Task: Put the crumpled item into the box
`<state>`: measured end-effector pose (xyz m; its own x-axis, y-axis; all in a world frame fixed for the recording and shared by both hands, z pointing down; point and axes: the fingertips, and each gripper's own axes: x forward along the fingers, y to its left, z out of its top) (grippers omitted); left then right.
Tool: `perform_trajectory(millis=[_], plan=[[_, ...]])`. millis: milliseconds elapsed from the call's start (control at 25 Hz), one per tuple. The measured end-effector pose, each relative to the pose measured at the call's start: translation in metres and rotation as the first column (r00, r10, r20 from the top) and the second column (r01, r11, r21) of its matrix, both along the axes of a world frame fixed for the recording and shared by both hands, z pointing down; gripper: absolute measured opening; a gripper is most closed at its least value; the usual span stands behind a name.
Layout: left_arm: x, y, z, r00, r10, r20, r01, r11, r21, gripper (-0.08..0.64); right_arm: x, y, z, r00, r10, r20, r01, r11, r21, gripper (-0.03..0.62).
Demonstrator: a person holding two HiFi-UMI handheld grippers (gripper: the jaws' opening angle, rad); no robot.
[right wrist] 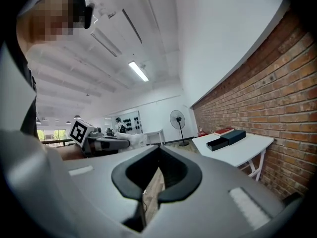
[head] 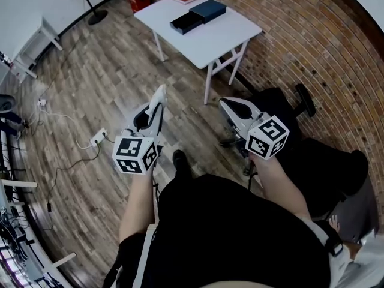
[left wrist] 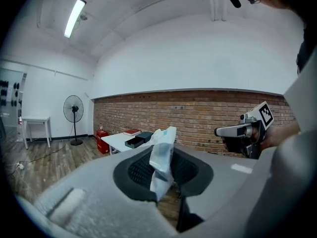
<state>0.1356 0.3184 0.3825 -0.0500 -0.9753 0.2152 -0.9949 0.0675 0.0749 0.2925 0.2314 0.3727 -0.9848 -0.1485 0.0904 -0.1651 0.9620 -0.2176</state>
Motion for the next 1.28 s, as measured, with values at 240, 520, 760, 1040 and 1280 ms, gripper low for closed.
perform_trajectory(millis=[240,520,760,1040,1280], plan=[[-0.065,-0.05,0.01,1.0,0.023,-0.011,-0.023,0.999,-0.034,0.069,-0.069,-0.05,0.006,0.999,0.023,-0.025,-0.024,0.999,-0.022,0.002],[-0.128,-0.089,0.009,0.998,0.068,-0.002,-0.068,0.997,-0.037,0.069,-0.15,-0.077,0.022,0.998,0.005,-0.064,-0.009,0.998,-0.067,0.002],[-0.187,-0.099,0.008,0.998,0.067,-0.013,-0.067,0.997,-0.039,0.069,-0.214,-0.091,0.015,0.998,-0.022,-0.065,0.017,0.997,-0.072,0.002],[-0.221,-0.12,0.015,0.995,0.096,-0.027,-0.098,0.994,-0.048,0.069,-0.242,-0.112,0.012,0.998,-0.002,-0.064,-0.003,0.997,-0.071,0.002],[-0.233,-0.157,0.02,0.992,0.118,-0.042,-0.12,0.991,-0.052,0.069,-0.247,-0.143,0.026,0.997,0.022,-0.074,-0.029,0.994,-0.104,0.0]])
